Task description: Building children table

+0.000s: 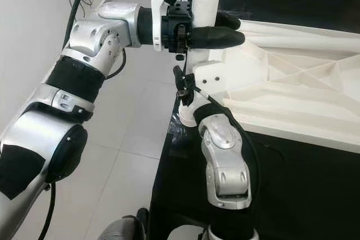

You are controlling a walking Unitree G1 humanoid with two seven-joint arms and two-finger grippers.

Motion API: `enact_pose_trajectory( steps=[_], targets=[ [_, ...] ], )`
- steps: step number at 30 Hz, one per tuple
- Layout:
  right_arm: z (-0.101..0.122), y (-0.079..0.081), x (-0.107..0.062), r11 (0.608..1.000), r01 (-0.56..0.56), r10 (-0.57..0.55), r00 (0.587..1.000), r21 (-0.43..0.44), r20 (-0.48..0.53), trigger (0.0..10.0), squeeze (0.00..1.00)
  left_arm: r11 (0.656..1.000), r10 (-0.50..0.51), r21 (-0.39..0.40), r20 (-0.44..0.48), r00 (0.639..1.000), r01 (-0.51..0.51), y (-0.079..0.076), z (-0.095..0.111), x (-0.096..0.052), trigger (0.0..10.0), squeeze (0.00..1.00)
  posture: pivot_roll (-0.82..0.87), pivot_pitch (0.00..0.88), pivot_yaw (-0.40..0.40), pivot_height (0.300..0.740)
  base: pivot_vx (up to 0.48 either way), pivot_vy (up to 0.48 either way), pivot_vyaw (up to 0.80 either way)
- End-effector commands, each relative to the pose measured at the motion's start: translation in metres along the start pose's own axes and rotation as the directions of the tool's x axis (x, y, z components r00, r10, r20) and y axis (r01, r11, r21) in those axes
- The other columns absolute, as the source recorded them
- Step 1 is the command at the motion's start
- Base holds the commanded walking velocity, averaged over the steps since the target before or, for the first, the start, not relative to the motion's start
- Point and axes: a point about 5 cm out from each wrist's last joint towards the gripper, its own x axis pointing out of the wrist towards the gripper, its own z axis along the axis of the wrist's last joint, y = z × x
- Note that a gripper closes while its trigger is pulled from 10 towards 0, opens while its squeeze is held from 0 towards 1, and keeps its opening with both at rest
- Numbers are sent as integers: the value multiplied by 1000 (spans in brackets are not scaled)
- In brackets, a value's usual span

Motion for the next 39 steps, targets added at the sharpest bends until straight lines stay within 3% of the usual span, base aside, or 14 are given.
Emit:
enact_pose_trajectory(
  steps=[1,6,7,8,9,15,16,17,19,29,30,35,36,39],
  targets=[
    [-23,6,4,989,-118,127,986,85,-111,10000,1000,999,-22,-30,-20,1000,21,-3,-7,6,0,0,-26,216,88,740,0,0,0],
    [7,-17,30,886,-463,462,886,10,36,10000,1000,999,-20,-25,-21,1000,20,-3,-6,7,0,0,-25,214,88,740,0,0,0],
    [10,-23,32,834,-550,551,834,-56,20,10000,624,999,-21,-25,-21,1000,21,-3,-6,7,0,0,-24,212,88,740,0,0,0],
    [10,-23,32,834,-550,551,834,-56,20,10000,624,999,-21,-25,-21,1000,21,-3,-6,7,0,0,-24,212,88,740,0,0,0],
    [10,-29,34,780,-618,619,785,-97,-21,10000,0,999,-23,-24,-20,1000,22,-3,-6,7,0,0,-23,212,87,740,0,0,0],
    [14,-43,49,707,-698,696,715,-118,-63,10000,0,999,-28,-21,-21,999,28,-4,-5,7,0,0,-18,215,89,740,0,0,0],
    [13,-44,57,691,-719,718,694,-67,-52,7725,0,999,-31,-20,-20,999,31,-4,-5,7,0,0,-17,218,95,740,0,0,0],
    [13,-44,57,691,-719,718,694,-67,-52,7725,0,999,-31,-20,-20,999,31,-4,-5,7,0,0,-17,218,95,740,0,0,0],
    [12,-44,64,667,-744,743,668,-33,-31,0,0,999,-33,-19,-20,999,33,-4,-5,8,0,0,-14,219,96,740,0,0,0],
    [5,-47,74,616,-788,788,616,-1,-18,0,0,999,-32,-5,-14,999,32,-4,-4,9,784,0,-6,222,98,740,0,0,0],
    [4,-48,74,617,-787,787,617,-5,-19,0,0,1000,-14,-12,-13,1000,14,-3,-5,9,10000,1000,-6,222,98,740,0,0,0],
    [2,-49,76,621,-784,783,621,-14,-26,0,0,1000,8,-20,-16,1000,-8,-1,-6,8,10000,1000,-9,223,97,740,0,0,0],
    [-3,-54,78,707,-708,706,705,-6,-62,0,0,999,35,-30,-21,999,-35,2,-5,6,10000,0,-19,225,83,740,0,0,0],
    [-7,-59,79,765,-644,641,762,-5,-89,0,0,998,52,-37,-24,998,-53,4,-5,5,10000,0,-20,225,79,740,0,0,0]
  ],
)
